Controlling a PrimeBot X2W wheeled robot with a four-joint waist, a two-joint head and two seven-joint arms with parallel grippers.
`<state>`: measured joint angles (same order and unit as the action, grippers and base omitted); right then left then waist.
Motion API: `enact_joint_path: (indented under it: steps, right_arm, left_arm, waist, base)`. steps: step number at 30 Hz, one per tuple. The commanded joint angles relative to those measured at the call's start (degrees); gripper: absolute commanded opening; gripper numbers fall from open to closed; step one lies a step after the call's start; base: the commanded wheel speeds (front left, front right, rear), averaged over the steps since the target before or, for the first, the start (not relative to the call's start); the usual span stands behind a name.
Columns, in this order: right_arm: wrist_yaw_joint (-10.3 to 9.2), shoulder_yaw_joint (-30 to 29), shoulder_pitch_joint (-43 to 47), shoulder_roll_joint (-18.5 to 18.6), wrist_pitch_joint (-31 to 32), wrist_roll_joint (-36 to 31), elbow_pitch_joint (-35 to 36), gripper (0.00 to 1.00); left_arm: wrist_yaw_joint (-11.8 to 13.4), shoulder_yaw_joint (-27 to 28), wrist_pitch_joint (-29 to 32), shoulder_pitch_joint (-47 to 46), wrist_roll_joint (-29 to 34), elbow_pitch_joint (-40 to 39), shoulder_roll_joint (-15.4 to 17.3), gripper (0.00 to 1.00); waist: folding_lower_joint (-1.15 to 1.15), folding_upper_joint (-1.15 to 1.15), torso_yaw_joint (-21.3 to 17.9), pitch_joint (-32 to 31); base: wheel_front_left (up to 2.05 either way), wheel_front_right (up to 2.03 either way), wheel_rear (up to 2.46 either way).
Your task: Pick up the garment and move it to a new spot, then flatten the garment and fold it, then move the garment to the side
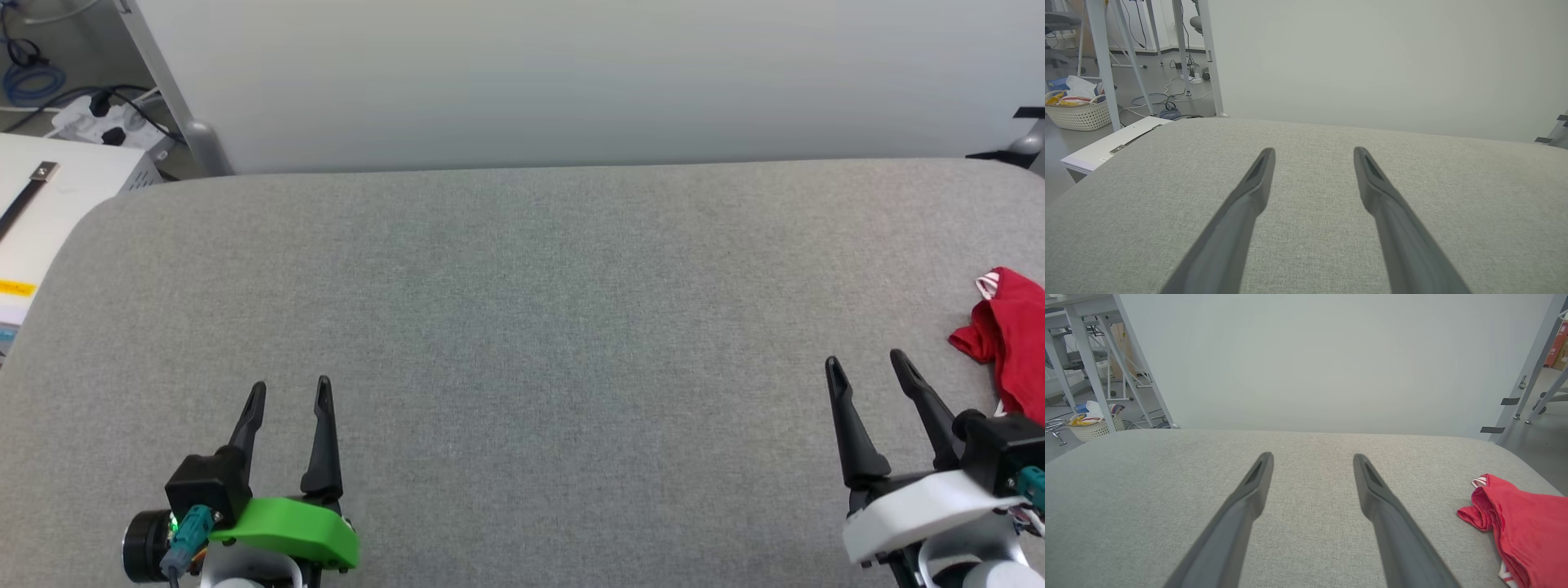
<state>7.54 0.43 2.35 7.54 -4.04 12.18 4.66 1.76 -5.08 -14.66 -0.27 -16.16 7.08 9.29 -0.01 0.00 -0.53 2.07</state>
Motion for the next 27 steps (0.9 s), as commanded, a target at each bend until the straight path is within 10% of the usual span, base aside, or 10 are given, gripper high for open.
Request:
enact_joint_path:
  steps: [1,27]
  right_arm:
    - [-0.05,-0.02,1.47,-0.31,0.71,-0.67,1.28,1.0]
    - [-0.05,-0.9,8.56,-2.44,7.39,-2.03,10.52,1.0]
  left_arm:
    - [-0.16,0.17,-0.28,1.16,-0.18,0.21,0.36,1.0]
    - [0.2,-1.81,-0.32,2.45,0.59,1.55,0.45,1.0]
  waist:
    - [0.01,0.0,0.03,-1.14]
    - [0.01,0.0,-0.22,-3.21]
  base:
    - [0.0,0.0,0.0]
    - [0.0,0.0,0.0]
